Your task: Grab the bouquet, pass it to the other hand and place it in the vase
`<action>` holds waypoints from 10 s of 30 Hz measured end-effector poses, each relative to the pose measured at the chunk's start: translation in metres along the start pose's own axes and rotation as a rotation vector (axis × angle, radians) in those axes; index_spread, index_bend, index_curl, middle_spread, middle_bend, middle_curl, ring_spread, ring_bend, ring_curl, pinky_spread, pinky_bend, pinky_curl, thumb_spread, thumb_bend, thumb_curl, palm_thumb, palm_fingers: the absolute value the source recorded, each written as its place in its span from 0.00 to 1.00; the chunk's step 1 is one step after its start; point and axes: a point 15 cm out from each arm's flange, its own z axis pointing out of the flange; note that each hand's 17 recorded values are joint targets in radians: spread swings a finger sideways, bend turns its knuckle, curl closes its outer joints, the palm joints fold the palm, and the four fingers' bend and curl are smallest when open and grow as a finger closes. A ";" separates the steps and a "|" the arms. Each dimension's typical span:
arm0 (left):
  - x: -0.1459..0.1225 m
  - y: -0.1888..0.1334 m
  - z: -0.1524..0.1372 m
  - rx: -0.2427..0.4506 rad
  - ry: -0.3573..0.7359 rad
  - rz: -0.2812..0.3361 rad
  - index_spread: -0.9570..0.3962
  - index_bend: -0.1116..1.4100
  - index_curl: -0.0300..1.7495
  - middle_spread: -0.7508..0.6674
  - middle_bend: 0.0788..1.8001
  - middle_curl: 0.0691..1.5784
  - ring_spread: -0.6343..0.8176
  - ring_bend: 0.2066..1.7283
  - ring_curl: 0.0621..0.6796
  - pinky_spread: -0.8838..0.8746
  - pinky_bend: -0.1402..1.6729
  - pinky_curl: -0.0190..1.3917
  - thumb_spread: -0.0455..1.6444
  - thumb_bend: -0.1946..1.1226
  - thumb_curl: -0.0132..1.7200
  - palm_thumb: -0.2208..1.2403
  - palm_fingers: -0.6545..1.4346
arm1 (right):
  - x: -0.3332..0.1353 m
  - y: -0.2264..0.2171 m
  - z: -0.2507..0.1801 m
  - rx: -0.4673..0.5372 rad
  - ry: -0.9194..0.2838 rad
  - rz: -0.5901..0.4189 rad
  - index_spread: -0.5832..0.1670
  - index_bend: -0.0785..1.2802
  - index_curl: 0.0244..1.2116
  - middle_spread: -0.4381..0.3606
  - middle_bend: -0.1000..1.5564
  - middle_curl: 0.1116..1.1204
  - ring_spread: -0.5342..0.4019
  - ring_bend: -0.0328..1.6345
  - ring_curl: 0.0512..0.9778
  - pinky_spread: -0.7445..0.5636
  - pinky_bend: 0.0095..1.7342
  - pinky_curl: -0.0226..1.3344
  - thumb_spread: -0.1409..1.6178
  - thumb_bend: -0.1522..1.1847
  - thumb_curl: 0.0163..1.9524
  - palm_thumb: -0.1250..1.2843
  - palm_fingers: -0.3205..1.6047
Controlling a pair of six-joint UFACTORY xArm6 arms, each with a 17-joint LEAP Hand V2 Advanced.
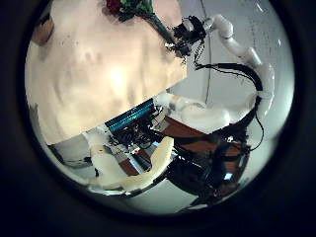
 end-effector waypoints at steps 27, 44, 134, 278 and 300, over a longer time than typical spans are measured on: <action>0.001 -0.001 0.001 -0.006 0.000 -0.003 0.87 0.18 0.19 0.89 0.07 0.14 0.87 0.18 0.25 0.84 0.21 0.24 0.49 0.12 0.20 0.33 0.33 | -0.002 -0.032 0.012 -0.025 0.004 -0.006 0.51 0.18 0.22 0.59 0.21 0.24 0.65 0.27 0.19 0.75 0.15 0.23 0.62 0.10 0.19 0.62 0.33; 0.001 -0.001 0.000 -0.006 -0.001 -0.004 0.87 0.18 0.19 0.89 0.07 0.14 0.87 0.18 0.25 0.83 0.21 0.24 0.49 0.12 0.20 0.33 0.33 | 0.004 -0.036 0.009 -0.044 0.052 -0.017 0.46 0.20 0.27 0.38 0.30 0.29 0.38 0.39 0.21 0.62 0.11 0.18 0.60 0.10 0.20 0.67 0.47; -0.032 0.020 -0.041 0.464 0.728 -0.117 0.87 0.18 0.19 0.82 0.07 0.17 0.81 0.22 0.23 0.80 0.20 0.24 0.46 0.12 0.20 0.24 0.38 | -0.180 0.186 -0.200 0.198 -1.152 -0.878 0.52 0.87 0.77 0.37 0.86 0.74 0.37 0.88 0.68 0.38 0.63 0.76 0.06 0.10 0.43 0.92 0.75; -0.138 0.097 -0.260 1.013 0.564 -0.147 0.18 0.26 0.85 0.18 0.58 0.60 0.12 0.74 0.77 0.09 0.57 0.38 0.06 0.13 0.51 0.89 0.85 | -0.181 0.125 -0.119 0.125 -1.014 -0.796 0.19 0.18 0.21 0.44 0.17 0.18 0.66 0.23 0.23 0.79 0.22 0.25 0.59 0.09 0.21 0.67 0.20; -0.216 0.061 -0.225 0.948 0.508 -0.259 0.21 0.26 0.86 0.17 0.58 0.60 0.12 0.74 0.78 0.09 0.57 0.39 0.06 0.13 0.51 0.89 0.85 | -0.178 0.115 -0.105 0.092 -1.020 -0.774 0.20 0.18 0.20 0.44 0.17 0.19 0.64 0.22 0.23 0.77 0.21 0.25 0.60 0.09 0.21 0.66 0.21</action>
